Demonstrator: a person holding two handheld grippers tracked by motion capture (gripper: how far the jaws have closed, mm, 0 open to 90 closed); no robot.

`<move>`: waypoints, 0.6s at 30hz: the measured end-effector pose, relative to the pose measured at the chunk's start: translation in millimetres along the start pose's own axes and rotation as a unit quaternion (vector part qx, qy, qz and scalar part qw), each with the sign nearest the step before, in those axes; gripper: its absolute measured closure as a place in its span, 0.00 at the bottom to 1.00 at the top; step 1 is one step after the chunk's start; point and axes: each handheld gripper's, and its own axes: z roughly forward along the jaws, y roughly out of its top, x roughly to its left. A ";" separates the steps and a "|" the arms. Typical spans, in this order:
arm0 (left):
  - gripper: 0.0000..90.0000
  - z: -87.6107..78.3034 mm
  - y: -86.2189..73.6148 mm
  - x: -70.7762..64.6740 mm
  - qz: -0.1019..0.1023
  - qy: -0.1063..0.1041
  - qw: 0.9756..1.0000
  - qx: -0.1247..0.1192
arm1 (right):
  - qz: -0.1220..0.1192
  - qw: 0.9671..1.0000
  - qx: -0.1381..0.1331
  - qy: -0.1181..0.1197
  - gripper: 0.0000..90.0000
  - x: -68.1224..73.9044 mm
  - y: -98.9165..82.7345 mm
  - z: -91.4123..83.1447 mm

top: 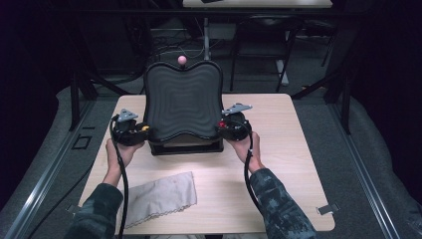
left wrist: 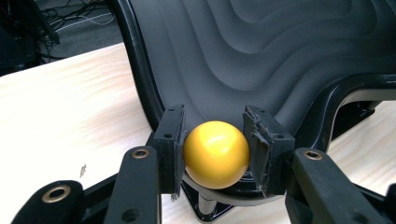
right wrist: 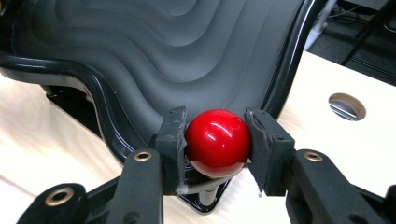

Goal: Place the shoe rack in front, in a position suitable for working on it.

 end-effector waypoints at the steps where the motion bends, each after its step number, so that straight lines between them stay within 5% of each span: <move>1: 0.67 -2.1 -1.7 -0.5 -0.002 0.000 1.000 -0.001 | 0.001 1.000 -0.001 0.001 0.66 1.5 -1.1 -1.0; 18: 0.67 -31.2 -25.1 -3.8 -0.023 0.001 1.000 -0.015 | -0.004 0.998 -0.039 0.044 0.67 23.2 -23.8 -17.3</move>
